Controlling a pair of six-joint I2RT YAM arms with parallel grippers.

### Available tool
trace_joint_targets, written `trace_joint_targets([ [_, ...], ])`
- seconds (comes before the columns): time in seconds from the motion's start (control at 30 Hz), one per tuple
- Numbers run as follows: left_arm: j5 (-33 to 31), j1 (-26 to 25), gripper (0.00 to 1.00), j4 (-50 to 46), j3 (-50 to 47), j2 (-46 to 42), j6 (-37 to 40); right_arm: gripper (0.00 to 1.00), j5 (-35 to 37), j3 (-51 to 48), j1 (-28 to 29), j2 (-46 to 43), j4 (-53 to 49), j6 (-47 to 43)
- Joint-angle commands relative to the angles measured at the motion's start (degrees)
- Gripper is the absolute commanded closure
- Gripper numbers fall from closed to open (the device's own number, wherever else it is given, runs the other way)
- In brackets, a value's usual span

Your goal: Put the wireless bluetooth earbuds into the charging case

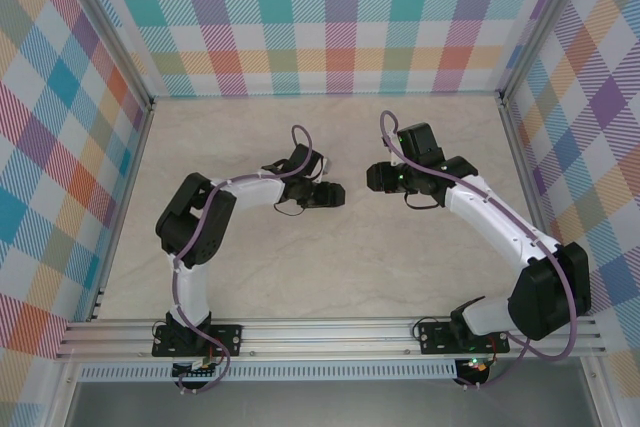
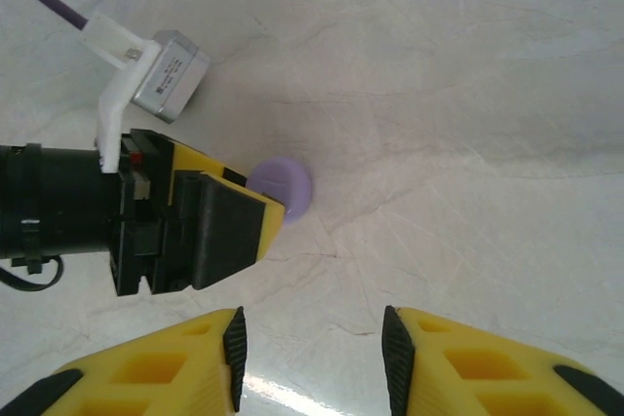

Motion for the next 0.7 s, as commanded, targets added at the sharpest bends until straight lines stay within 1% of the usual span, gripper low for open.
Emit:
trace_joint_targets([
  [0.0,-4.55,0.67,0.32,-3.46,-1.38,-4.65,2.13,0.54,4.87,0.45,0.20,0.39,-0.87,-0.15],
  [0.07,-7.27,0.64,0.30,-4.86,-2.01,-6.97,3.33,0.54,8.46,-0.24,0.18,0.08,-0.73,0.29],
  [0.17,-12.00,0.71,0.29,-6.21,-3.50,-11.16,4.96,0.52,18.27,-1.65,0.17,-0.27,-0.94,3.91],
  [0.23,-15.78,0.79,0.29,-9.38,-4.60,-14.20,5.73,0.51,24.77,-2.84,0.20,-0.47,-1.38,6.92],
  [0.37,-22.39,1.05,0.28,-11.94,-7.23,-20.19,7.53,0.48,34.39,-5.47,0.13,-1.09,-1.61,10.59],
  [0.47,-28.02,1.49,0.27,-13.32,-9.42,-24.81,9.03,0.47,39.00,-7.50,-0.27,-1.53,-0.25,10.79],
  [0.57,-33.33,2.11,0.26,-14.14,-11.60,-28.86,10.91,0.45,41.93,-8.95,-1.55,-1.55,1.44,9.49],
  [0.67,-38.49,3.13,0.20,-14.05,-14.02,-32.86,13.23,0.44,43.36,-9.96,-4.06,-1.63,2.94,7.04],
])
